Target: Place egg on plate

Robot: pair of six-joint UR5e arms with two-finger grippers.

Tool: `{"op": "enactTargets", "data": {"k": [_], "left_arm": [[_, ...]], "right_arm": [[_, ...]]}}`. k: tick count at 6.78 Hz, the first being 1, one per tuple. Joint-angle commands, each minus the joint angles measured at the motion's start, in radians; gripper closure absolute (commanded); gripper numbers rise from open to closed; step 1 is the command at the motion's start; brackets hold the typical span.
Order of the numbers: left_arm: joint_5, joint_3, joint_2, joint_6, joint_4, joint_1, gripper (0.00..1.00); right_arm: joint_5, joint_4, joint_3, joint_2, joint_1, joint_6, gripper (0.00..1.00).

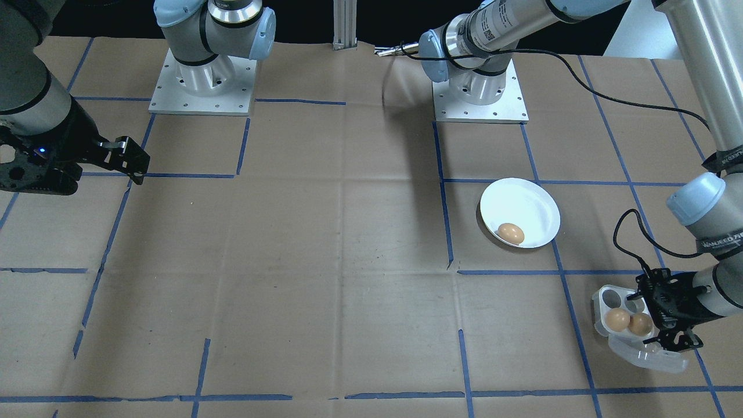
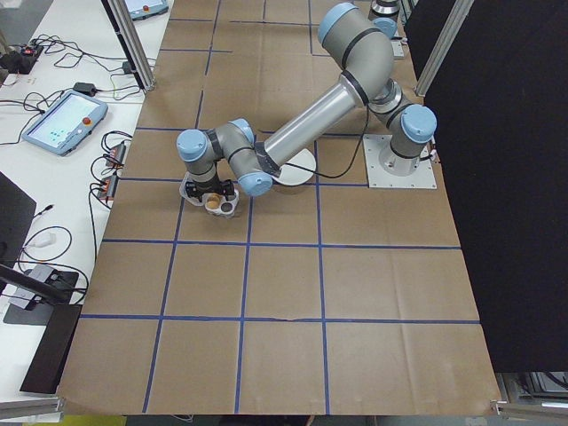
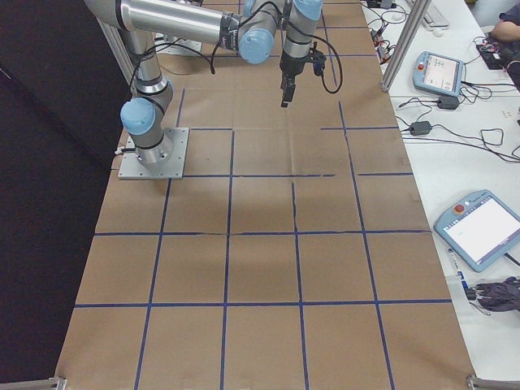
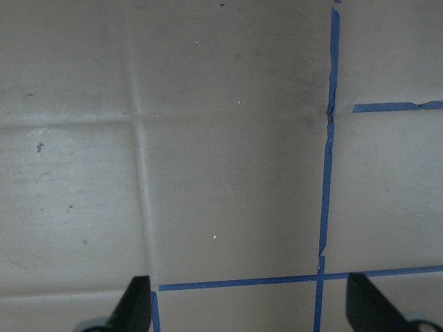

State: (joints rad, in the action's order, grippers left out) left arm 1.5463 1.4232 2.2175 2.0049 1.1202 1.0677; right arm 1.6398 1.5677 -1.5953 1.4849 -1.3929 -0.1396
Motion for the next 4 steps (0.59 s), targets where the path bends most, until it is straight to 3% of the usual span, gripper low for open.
{"op": "enactTargets", "data": {"k": [1, 4], "left_arm": [[0.003, -0.001, 0.001, 0.003, 0.01, 0.0, 0.27], [0.005, -0.014, 0.002, 0.0, 0.01, -0.002, 0.23]], "right_arm": [[0.0, 0.0, 0.0, 0.0, 0.0, 0.0, 0.0], [0.0, 0.0, 0.0, 0.0, 0.0, 0.0, 0.0]]}}
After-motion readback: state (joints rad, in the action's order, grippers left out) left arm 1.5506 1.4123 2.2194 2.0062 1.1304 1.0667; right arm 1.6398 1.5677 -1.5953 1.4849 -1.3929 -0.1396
